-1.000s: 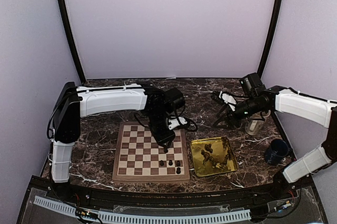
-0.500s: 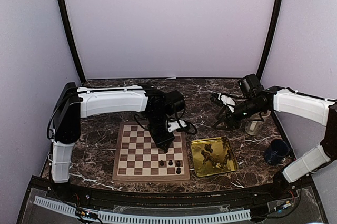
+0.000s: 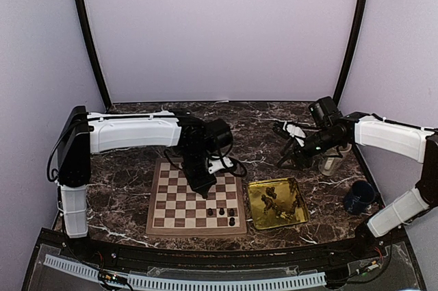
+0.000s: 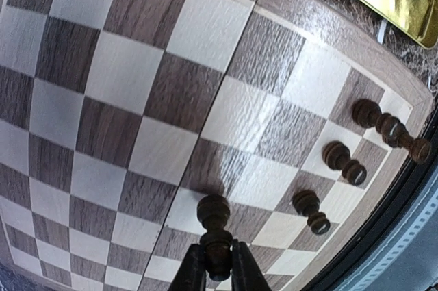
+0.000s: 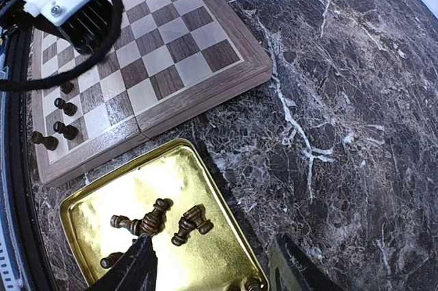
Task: Set up the chess pieces on the board
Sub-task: Pick up the bishop from the chessboard, then place the bishop on f8.
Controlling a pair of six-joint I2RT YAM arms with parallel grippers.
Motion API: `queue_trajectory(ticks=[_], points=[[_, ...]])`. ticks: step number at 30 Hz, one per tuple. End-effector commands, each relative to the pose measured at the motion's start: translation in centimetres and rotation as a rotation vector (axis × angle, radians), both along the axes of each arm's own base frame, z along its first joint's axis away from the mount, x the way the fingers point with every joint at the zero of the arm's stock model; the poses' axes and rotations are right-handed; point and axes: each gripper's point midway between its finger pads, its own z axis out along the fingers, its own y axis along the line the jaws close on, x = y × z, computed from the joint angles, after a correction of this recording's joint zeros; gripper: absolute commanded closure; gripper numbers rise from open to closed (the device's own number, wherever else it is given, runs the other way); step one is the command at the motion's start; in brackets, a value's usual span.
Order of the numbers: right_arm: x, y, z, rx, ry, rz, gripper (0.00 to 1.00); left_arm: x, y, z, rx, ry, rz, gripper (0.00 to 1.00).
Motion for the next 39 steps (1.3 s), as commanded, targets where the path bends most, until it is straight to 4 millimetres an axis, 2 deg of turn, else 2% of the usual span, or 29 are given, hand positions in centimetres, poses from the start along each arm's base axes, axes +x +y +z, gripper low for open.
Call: queue_trajectory(ticks=[1,4,12,16,31,39], points=[[0.1,0.0,-0.2,-0.005,-0.002,0.011,0.43,-1.1,2.7,2.8,0.021,-0.041,0.021,0.88],[0.1,0.0,-0.2,-0.006,-0.003,0.01,0.43,-2.1,4.2,3.1,0.042,-0.021,0.054,0.88],[0.2,-0.1,-0.4,-0.013,-0.001,0.007,0.43,-6.3,8.4,2.5,0.107,0.107,0.129,0.88],[0.2,0.0,-0.6,-0.014,0.01,0.011,0.43,-7.9,7.8,3.2,0.037,0.168,0.119,0.87],[0.3,0.1,-1.1,-0.024,0.026,0.013,0.44,-9.3,7.5,0.9,0.089,0.235,0.108,0.86],[0.3,0.1,-1.6,-0.031,0.041,0.016,0.44,-9.3,7.8,0.3,0.114,0.219,0.105,0.86]])
